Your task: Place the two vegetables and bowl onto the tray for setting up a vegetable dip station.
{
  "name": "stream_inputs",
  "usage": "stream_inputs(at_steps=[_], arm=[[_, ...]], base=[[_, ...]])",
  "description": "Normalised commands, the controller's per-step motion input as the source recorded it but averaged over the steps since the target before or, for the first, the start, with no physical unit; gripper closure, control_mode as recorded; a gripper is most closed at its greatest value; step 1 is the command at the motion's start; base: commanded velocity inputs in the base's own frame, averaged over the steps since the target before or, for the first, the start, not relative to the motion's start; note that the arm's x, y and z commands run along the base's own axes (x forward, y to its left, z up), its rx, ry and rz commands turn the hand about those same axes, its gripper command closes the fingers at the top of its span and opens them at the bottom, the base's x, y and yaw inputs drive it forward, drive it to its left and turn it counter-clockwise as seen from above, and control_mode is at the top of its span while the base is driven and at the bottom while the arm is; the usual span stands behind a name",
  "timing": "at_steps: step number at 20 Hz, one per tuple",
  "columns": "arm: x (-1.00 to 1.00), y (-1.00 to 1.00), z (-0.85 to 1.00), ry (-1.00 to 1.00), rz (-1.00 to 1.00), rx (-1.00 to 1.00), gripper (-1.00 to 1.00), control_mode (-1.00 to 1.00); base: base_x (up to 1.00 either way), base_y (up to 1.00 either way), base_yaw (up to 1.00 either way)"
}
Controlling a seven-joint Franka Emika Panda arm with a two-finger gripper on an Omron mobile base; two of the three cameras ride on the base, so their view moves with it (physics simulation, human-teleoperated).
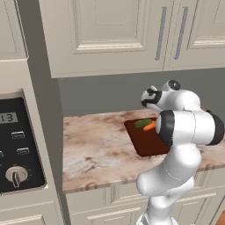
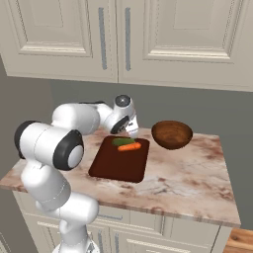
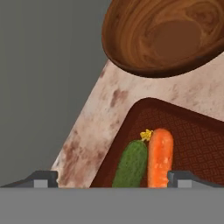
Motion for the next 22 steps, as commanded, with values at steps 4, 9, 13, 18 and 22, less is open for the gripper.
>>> stream_inputs(at_steps=[4, 9, 13, 18, 22], arm=[[-0.01, -0.39, 0.09, 0.00, -0.04, 0.00, -1.00, -1.00], [-0.02, -0.40, 0.00, 0.00, 0.00, 0.00, -1.00, -1.00], [0.00, -0.34, 0.00, 0.00, 0.00, 0.00, -1.00, -1.00], [-0.02, -0.38, 0.00, 0.00, 0.00, 0.00, -1.00, -1.00], [-0.05, -0.41, 0.00, 0.00, 0.00, 0.00, -1.00, -1.00]], base=[[0.00, 0.00, 0.00], [0.00, 0.00, 0.00], [0.00, 0.00, 0.00], [0.00, 0.00, 0.00], [0.00, 0.00, 0.00]])
